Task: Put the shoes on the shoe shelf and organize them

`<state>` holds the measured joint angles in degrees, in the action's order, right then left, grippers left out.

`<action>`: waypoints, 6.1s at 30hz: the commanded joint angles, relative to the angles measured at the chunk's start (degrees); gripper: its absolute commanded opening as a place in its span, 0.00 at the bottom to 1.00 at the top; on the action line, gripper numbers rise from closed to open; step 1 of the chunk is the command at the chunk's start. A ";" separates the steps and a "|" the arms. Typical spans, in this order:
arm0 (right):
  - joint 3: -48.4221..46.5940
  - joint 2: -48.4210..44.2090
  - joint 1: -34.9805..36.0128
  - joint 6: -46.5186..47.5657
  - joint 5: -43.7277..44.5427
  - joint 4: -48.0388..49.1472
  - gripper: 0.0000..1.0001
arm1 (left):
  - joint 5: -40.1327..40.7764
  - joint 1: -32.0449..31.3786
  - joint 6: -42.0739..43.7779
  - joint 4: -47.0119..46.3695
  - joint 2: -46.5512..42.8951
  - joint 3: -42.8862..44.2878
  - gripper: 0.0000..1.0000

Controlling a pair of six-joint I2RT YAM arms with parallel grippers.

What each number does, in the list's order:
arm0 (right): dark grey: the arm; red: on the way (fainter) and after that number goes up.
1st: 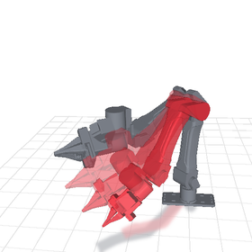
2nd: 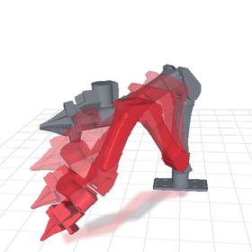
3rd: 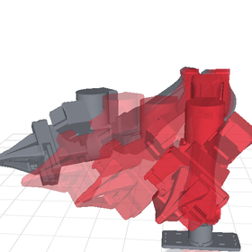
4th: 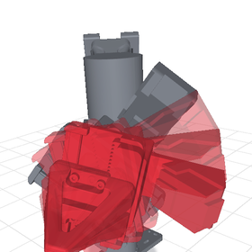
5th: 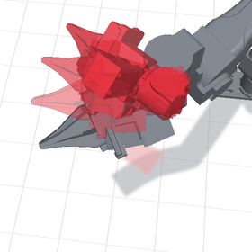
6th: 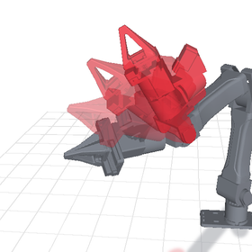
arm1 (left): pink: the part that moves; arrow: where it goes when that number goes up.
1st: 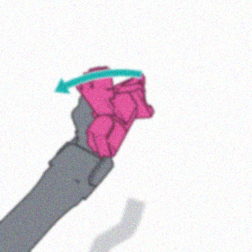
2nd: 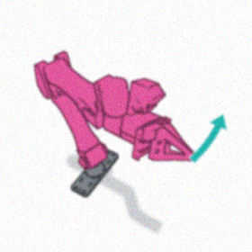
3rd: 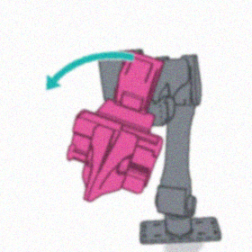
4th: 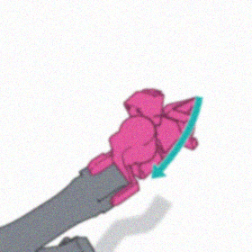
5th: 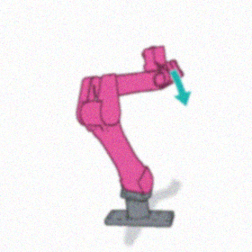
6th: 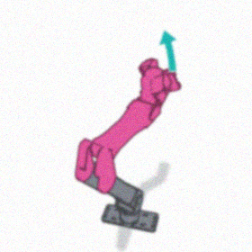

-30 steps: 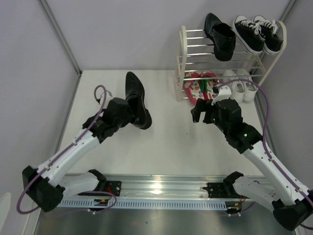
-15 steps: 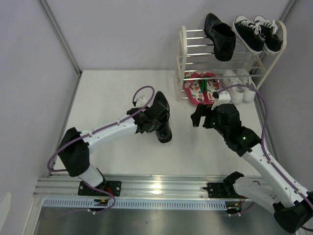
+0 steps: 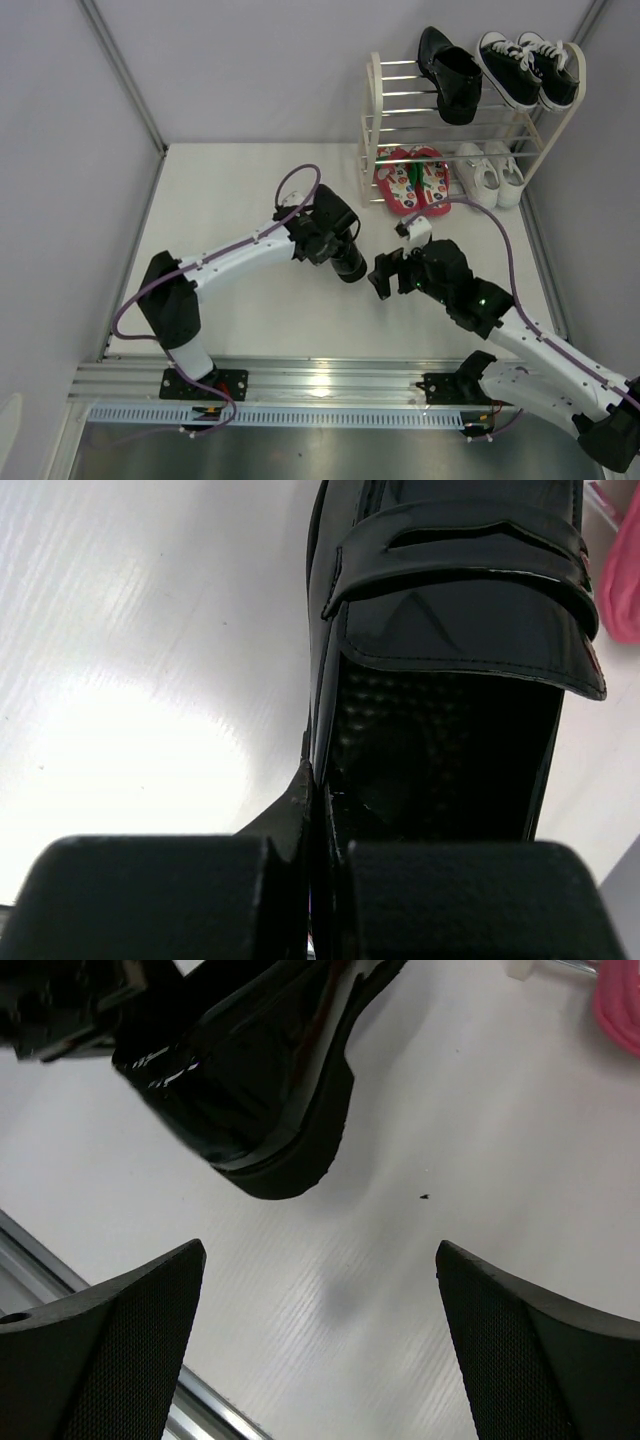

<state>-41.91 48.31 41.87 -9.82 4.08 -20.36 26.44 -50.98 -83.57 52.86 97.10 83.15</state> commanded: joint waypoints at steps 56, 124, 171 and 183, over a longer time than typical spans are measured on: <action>2.02 33.42 10.69 14.48 10.60 38.39 0.31 | -19.67 3.26 -5.91 -3.29 -4.73 -0.98 0.01; -64.87 38.34 -18.49 20.11 5.77 24.93 0.00 | -7.54 21.63 5.35 -3.64 -26.87 -30.60 0.86; -60.57 50.74 -22.71 15.36 15.96 24.41 0.22 | -5.08 25.49 11.50 -7.60 -29.69 -33.23 0.88; -68.11 50.12 -20.25 19.49 14.30 15.89 0.96 | -6.57 25.58 11.24 -8.65 -29.51 -33.76 0.88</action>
<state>-103.70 101.34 20.78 8.05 15.75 -1.48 20.25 -26.06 -73.03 45.43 68.69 50.02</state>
